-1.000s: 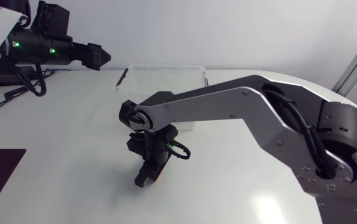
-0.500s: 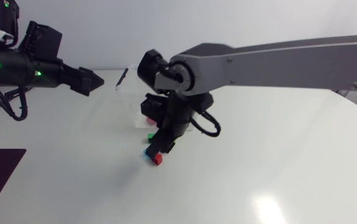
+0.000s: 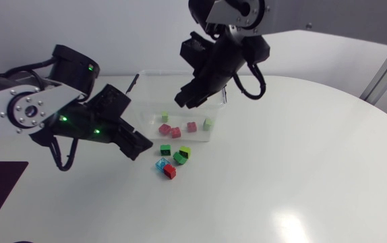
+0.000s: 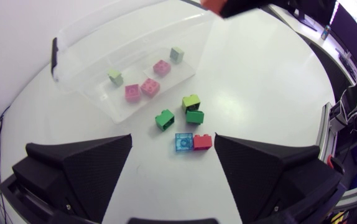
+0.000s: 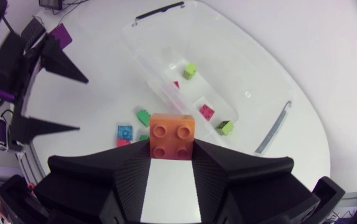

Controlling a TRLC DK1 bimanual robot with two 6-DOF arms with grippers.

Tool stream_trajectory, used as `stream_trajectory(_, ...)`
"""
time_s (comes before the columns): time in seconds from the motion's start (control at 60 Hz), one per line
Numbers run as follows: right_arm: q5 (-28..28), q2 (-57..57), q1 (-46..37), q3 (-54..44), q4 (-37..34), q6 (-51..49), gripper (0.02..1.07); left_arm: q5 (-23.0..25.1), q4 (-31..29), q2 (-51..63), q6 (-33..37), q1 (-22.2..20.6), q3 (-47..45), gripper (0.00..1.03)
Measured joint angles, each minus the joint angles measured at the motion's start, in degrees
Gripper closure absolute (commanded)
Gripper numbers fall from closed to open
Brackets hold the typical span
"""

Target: Place the duplo bricks in the container

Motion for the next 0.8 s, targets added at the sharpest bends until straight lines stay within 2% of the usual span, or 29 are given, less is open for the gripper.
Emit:
stream_trajectory(0.417, 0.00, 6.27, -5.44, 8.74, 1.46, 0.52, 0.94, -3.87, 8.90, 12.57, -0.11, -5.90, -0.37, 0.11)
stream_trajectory(0.7, -0.02, 12.24, -7.74, 14.36, 2.19, 0.55, 0.93, -5.99, 13.22, 17.66, -0.22, -7.74, -1.55, 0.11)
stream_trajectory(0.75, -0.02, 13.25, -8.02, 15.23, 2.34, 0.55, 0.84, -6.01, 13.57, 18.18, -0.22, -8.04, -1.62, 0.11)
stream_trajectory(0.8, 0.00, 14.12, -8.17, 15.80, 2.62, 0.57, 0.69, -6.21, 13.79, 18.62, -0.22, -8.41, -1.73, 0.11)
